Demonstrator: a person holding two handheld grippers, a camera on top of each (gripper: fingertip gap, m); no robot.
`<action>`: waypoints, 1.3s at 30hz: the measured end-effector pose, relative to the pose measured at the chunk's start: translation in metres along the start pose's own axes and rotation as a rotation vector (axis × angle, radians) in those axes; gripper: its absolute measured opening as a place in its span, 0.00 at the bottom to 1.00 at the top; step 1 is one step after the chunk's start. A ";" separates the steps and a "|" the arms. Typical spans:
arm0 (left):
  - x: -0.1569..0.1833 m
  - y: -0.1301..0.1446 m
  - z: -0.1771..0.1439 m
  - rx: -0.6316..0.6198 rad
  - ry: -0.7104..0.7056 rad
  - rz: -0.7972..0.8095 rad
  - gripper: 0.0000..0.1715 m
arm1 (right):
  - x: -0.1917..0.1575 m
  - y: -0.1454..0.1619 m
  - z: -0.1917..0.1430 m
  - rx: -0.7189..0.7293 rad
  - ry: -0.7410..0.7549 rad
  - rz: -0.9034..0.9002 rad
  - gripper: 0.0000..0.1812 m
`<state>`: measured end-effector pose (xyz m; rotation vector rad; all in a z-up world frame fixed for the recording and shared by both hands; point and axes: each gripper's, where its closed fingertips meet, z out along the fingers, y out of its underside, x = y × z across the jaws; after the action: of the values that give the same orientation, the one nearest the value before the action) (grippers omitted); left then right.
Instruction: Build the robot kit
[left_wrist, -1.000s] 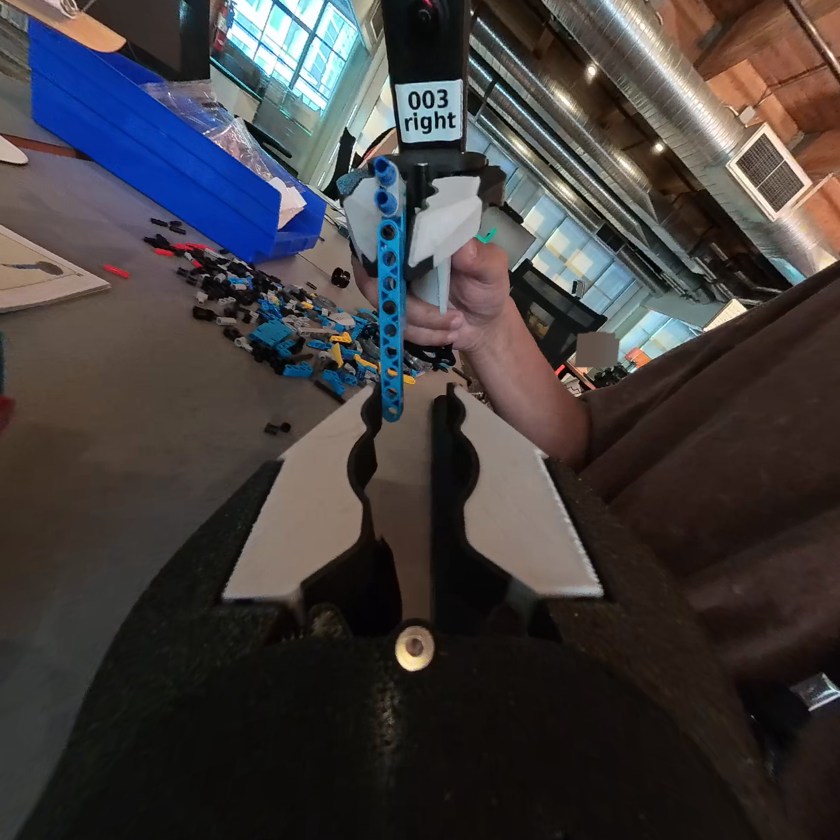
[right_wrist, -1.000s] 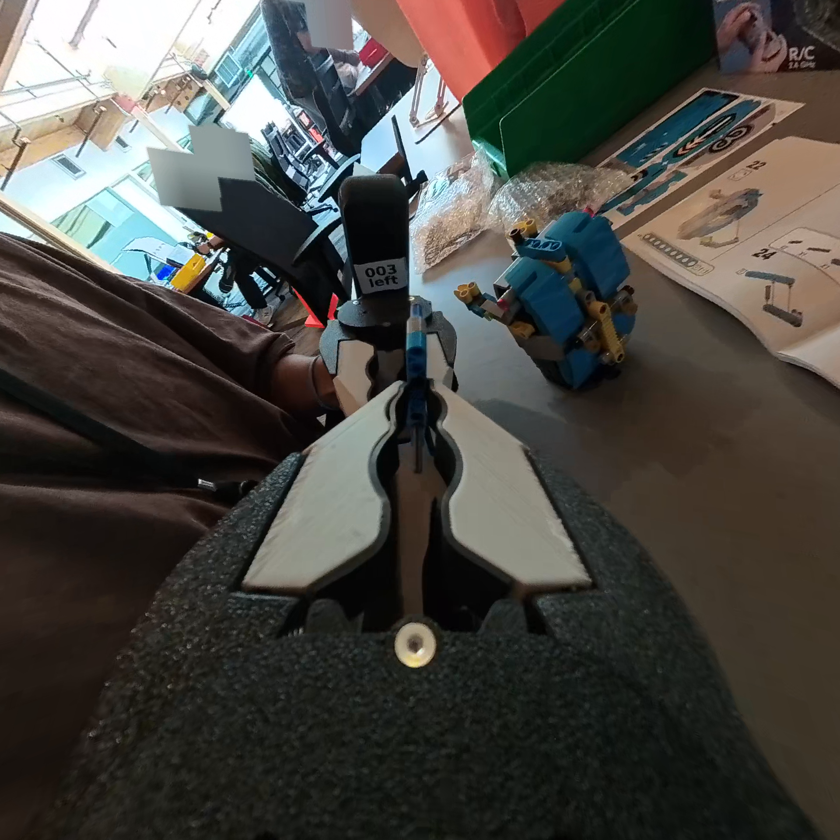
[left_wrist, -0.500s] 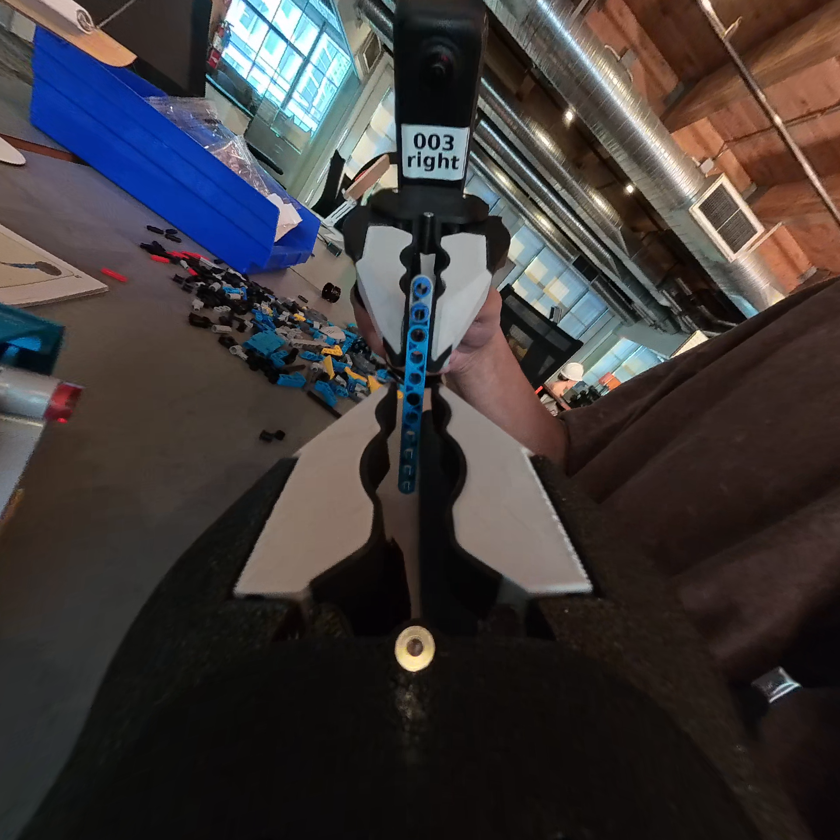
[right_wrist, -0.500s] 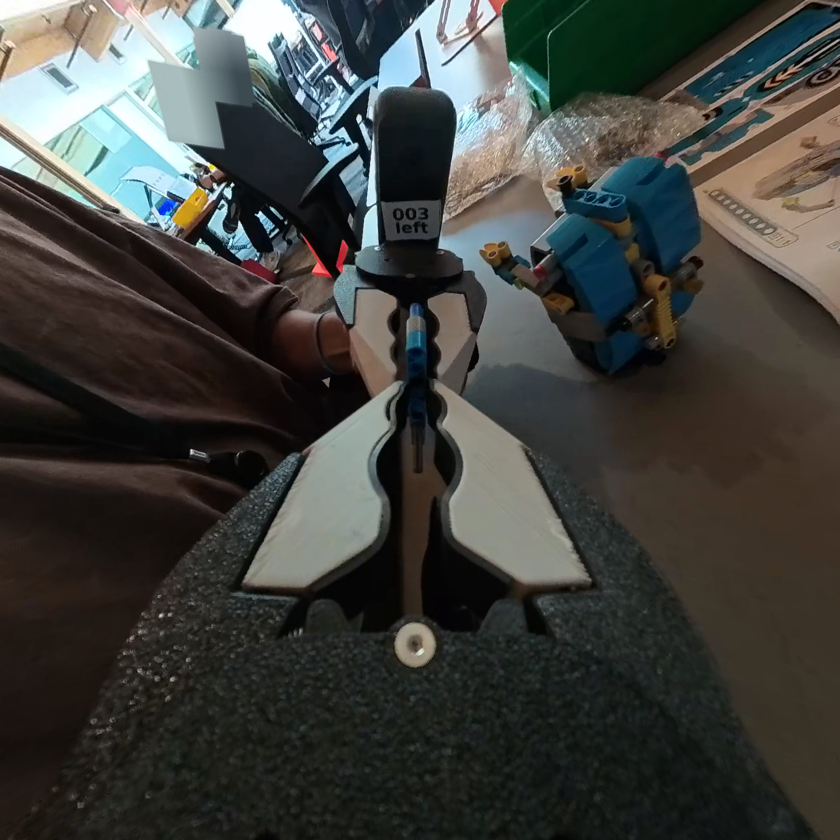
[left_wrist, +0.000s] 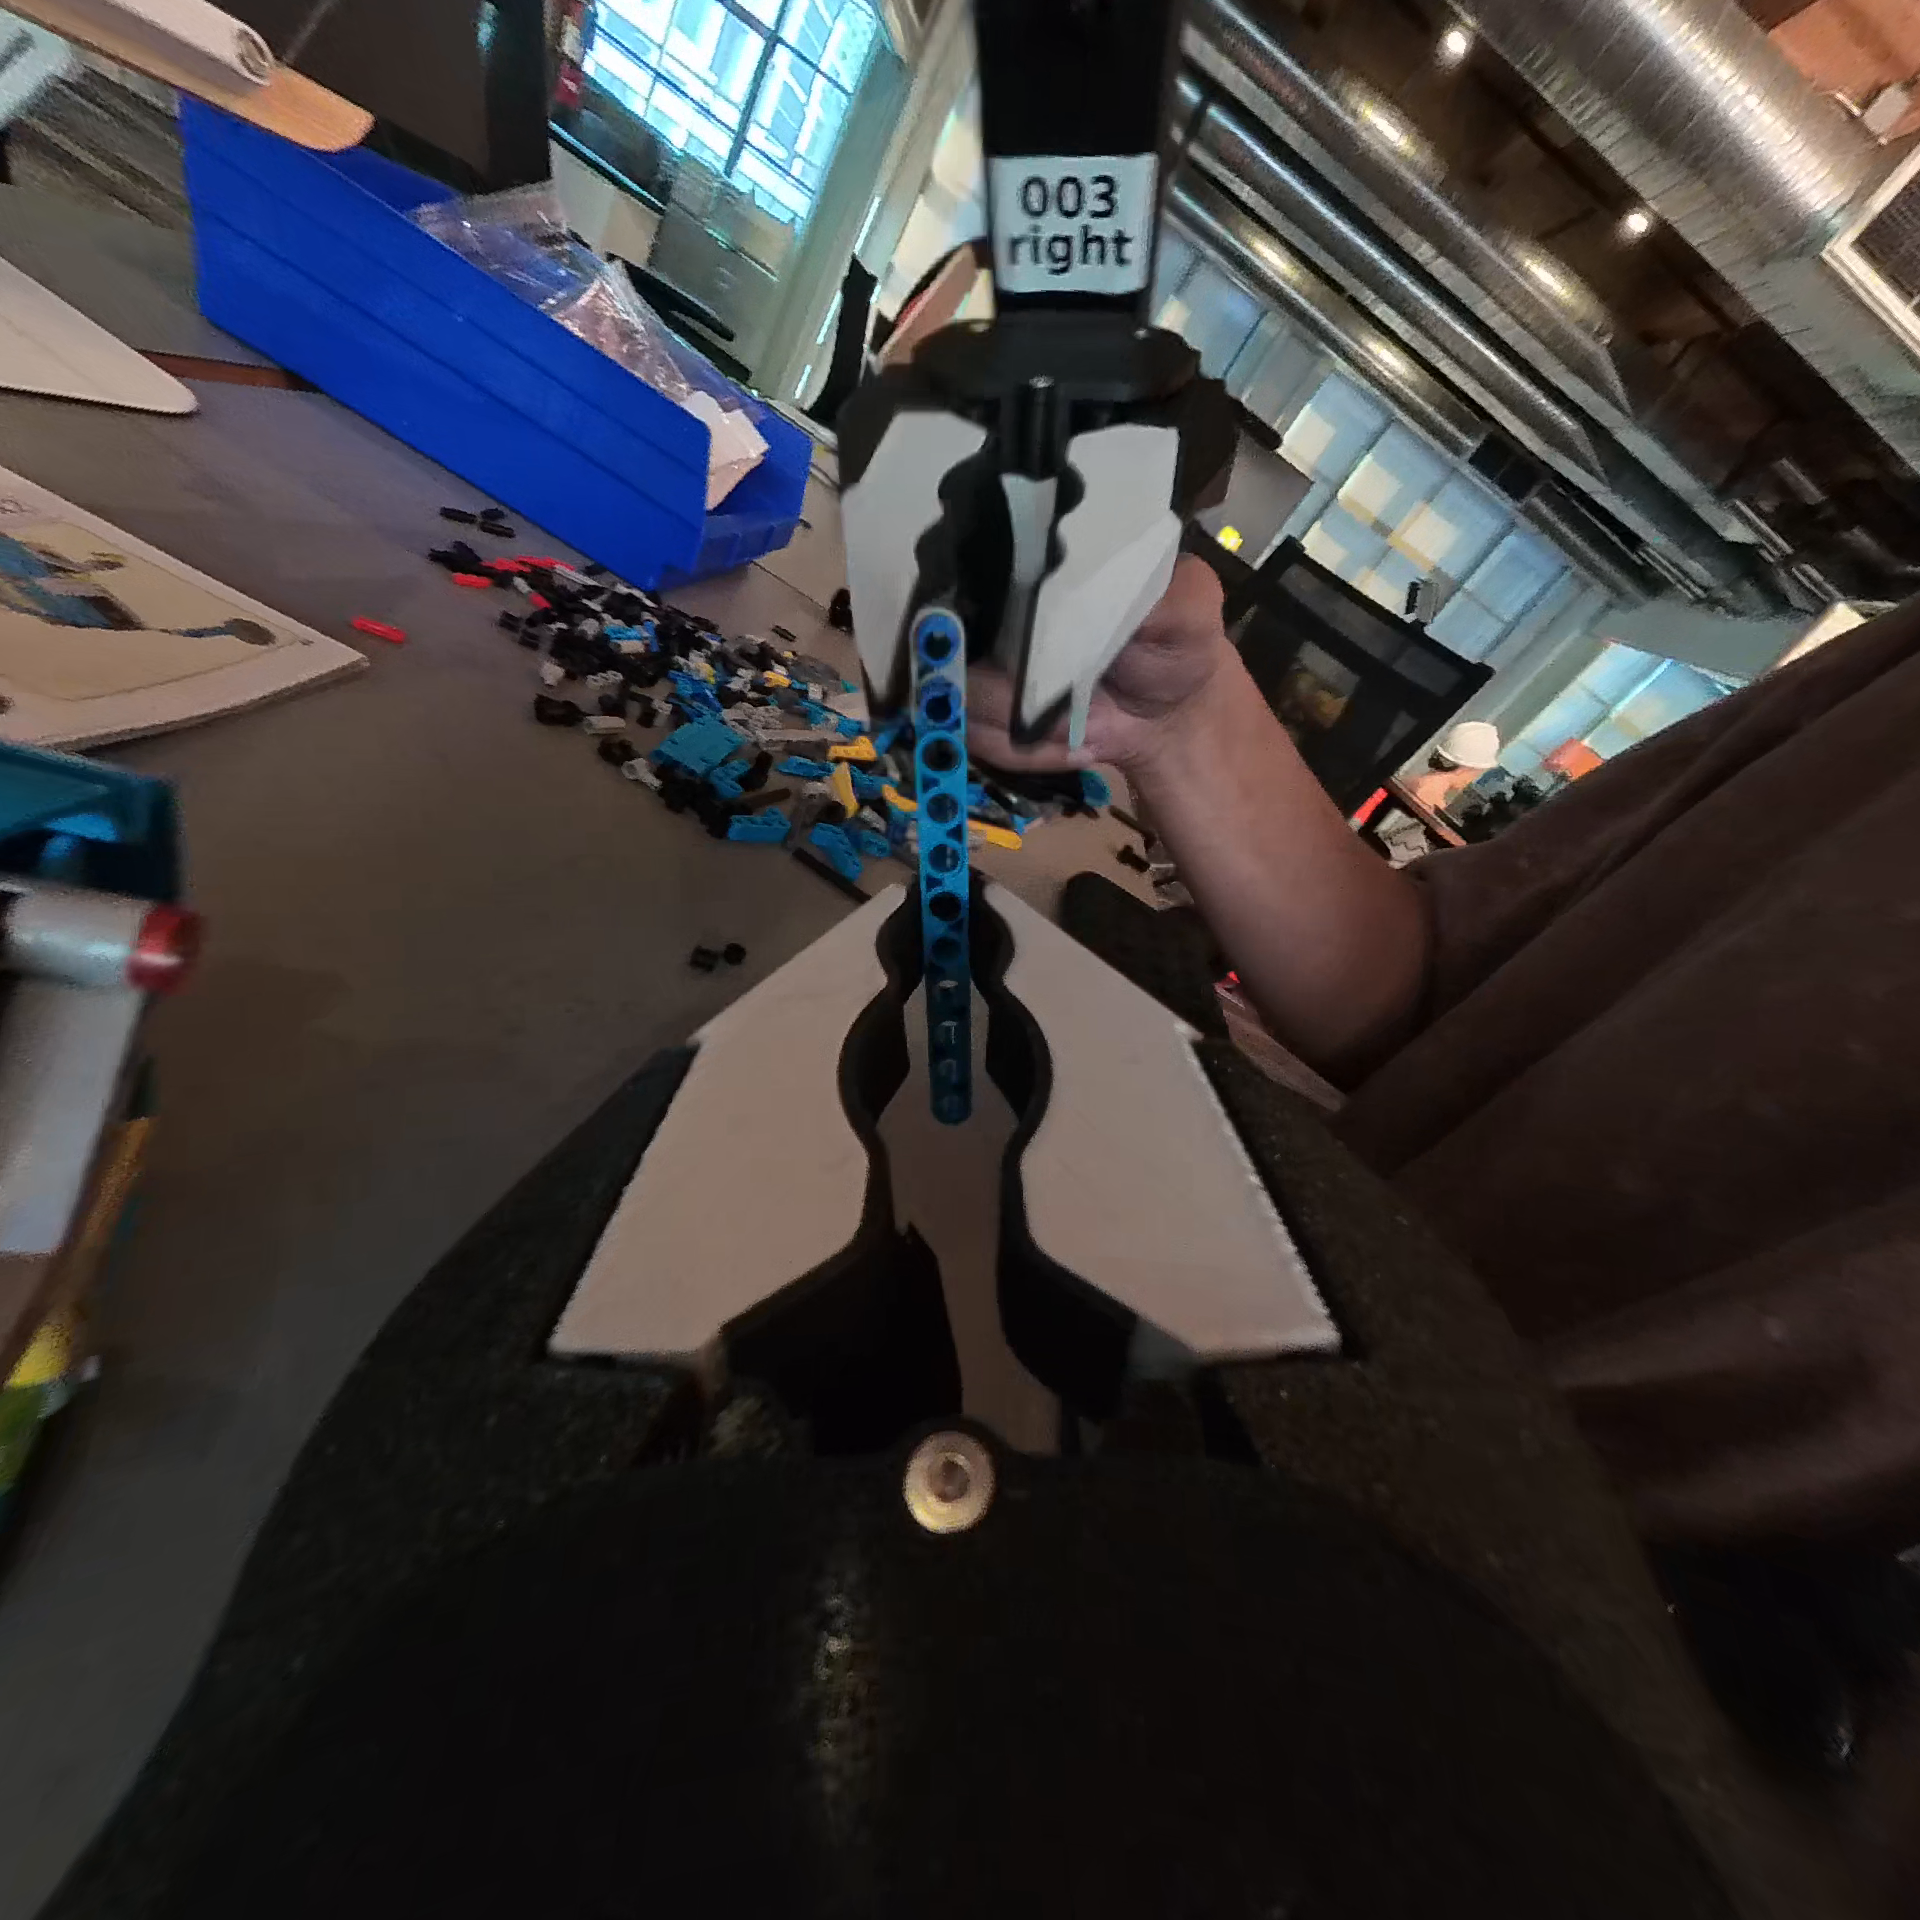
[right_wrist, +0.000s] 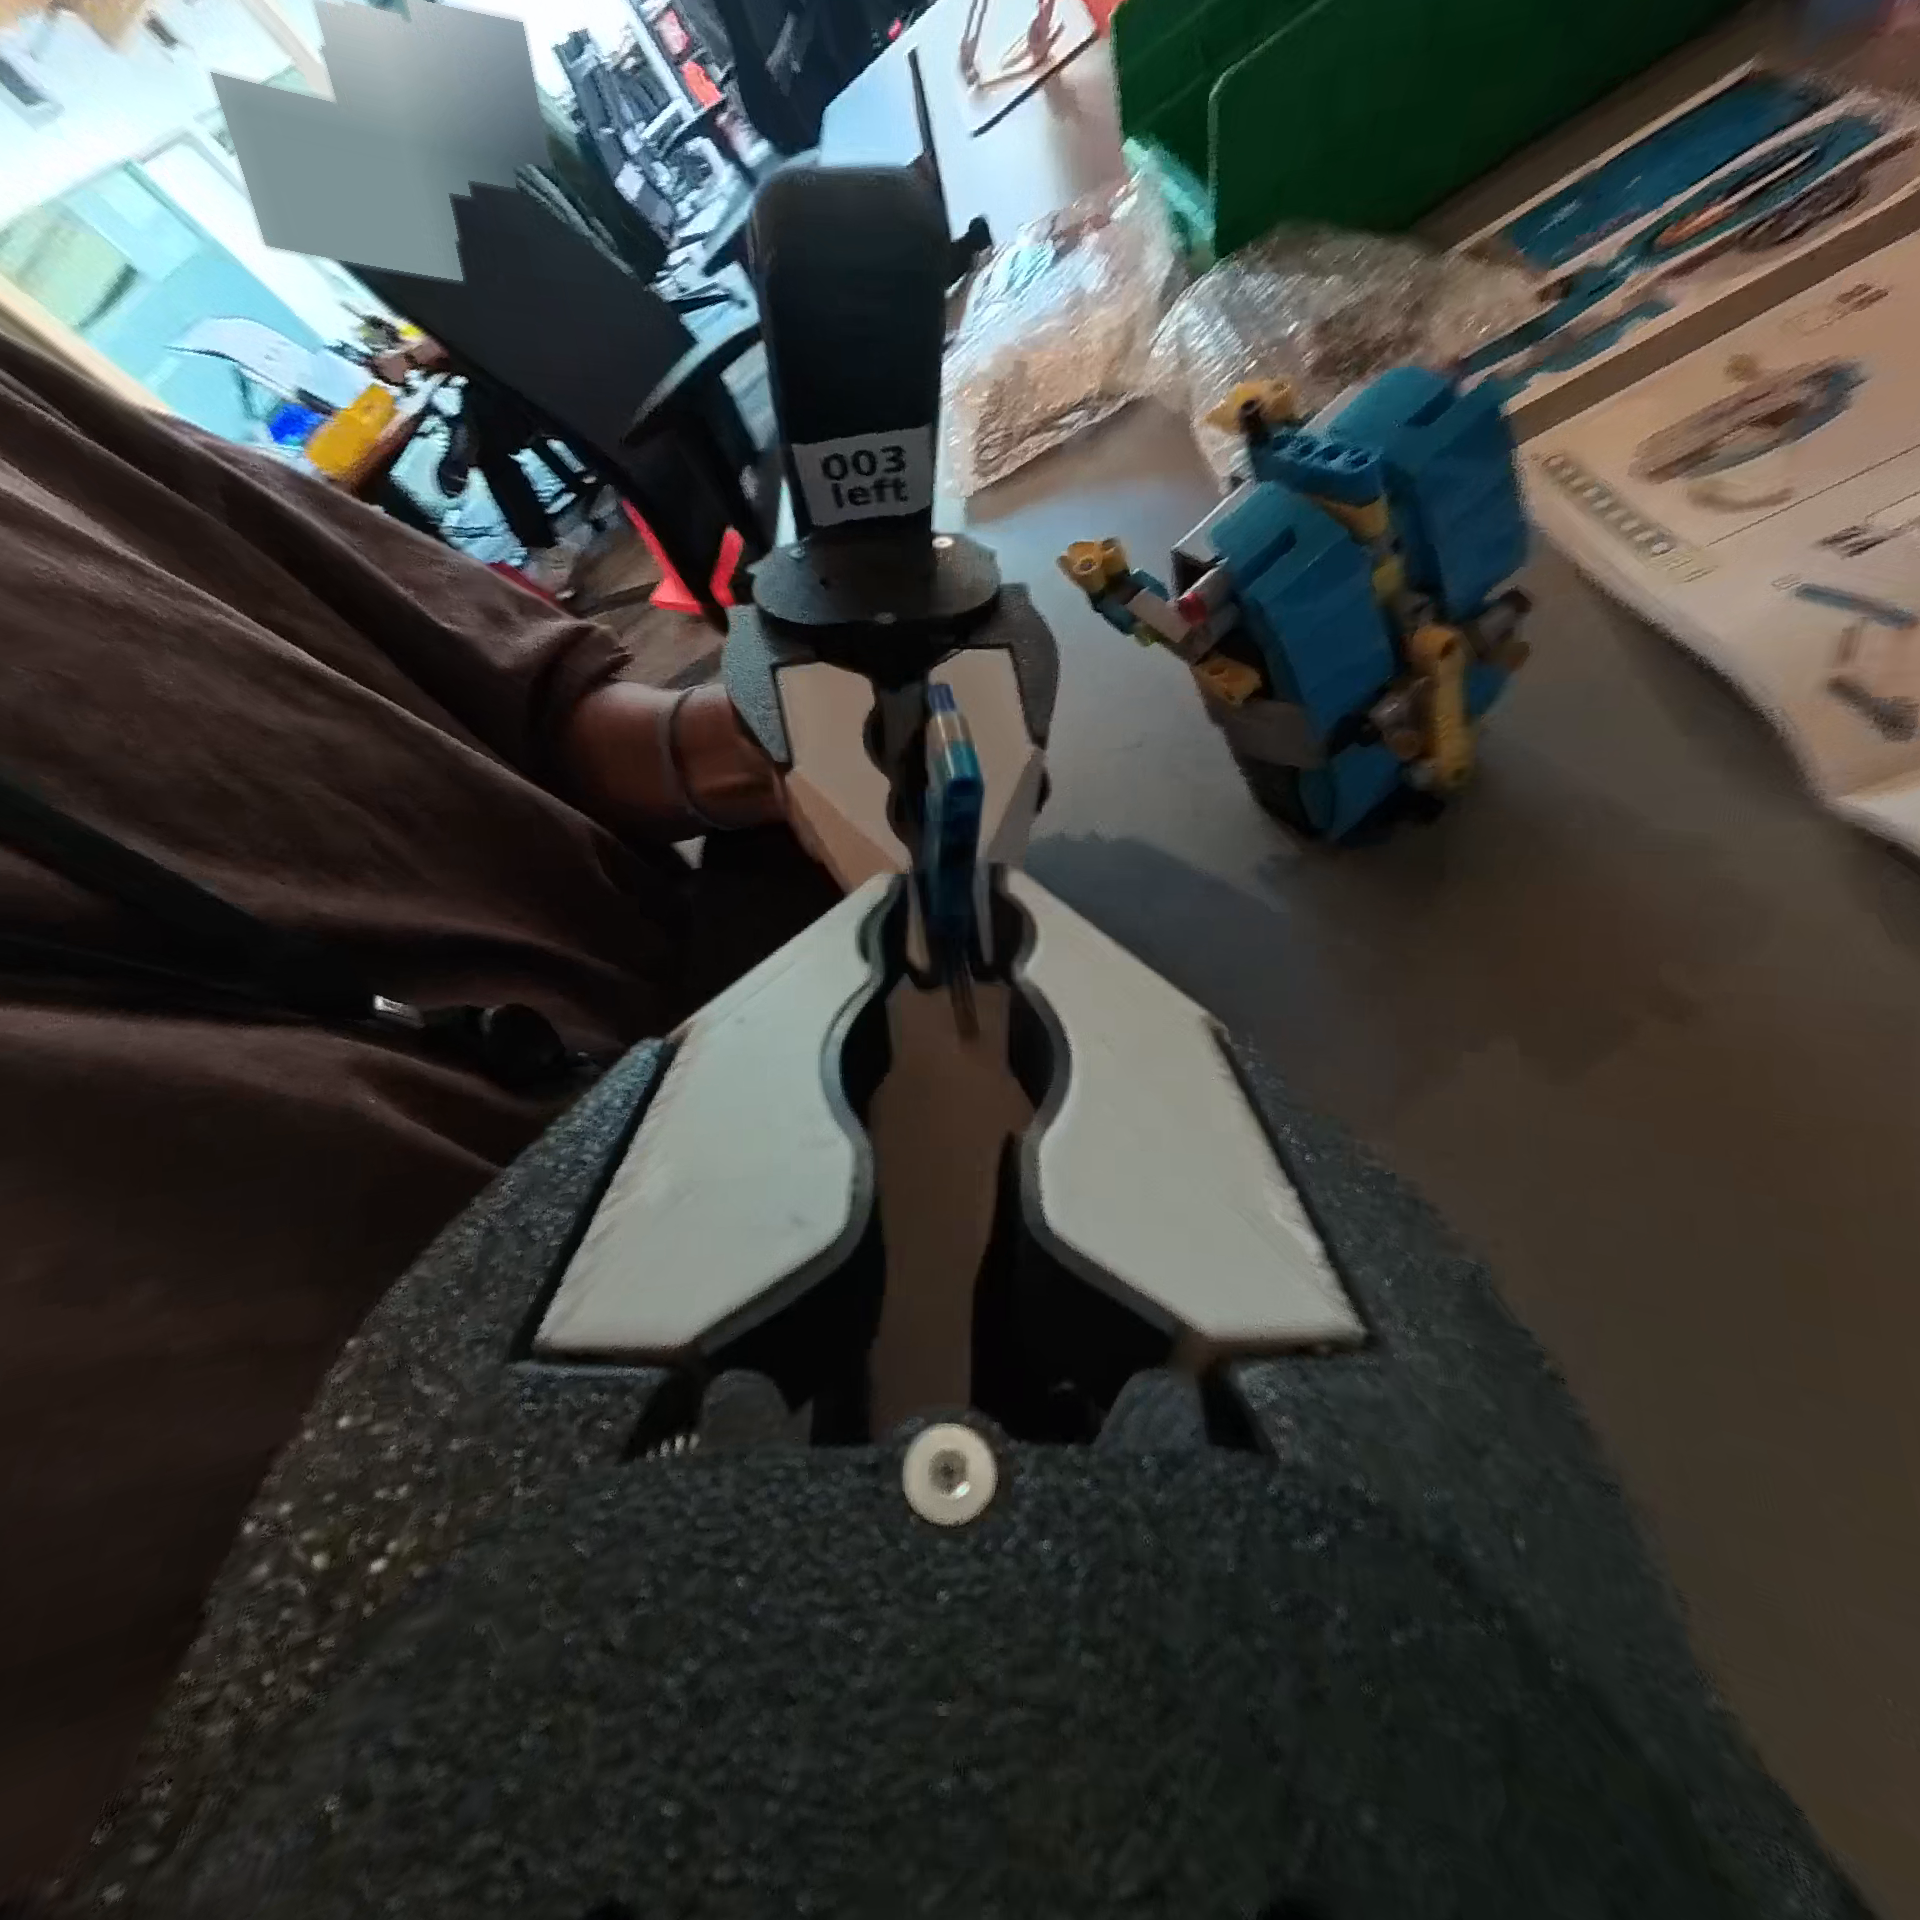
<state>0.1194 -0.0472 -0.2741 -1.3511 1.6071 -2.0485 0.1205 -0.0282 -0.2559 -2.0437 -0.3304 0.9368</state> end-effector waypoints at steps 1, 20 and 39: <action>-0.002 -0.002 -0.002 0.011 -0.013 0.001 0.04 | 0.007 -0.003 -0.013 0.021 0.057 -0.026 0.12; -0.011 -0.001 -0.001 0.002 -0.117 0.099 0.04 | 0.101 0.127 -0.040 -0.379 0.637 0.027 0.08; -0.033 -0.008 -0.010 0.041 -0.282 0.126 0.04 | 0.034 0.024 0.005 0.338 0.425 -0.074 0.03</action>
<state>0.1336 -0.0164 -0.2840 -1.4123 1.4789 -1.7217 0.1380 -0.0218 -0.2941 -1.8409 -0.0143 0.4565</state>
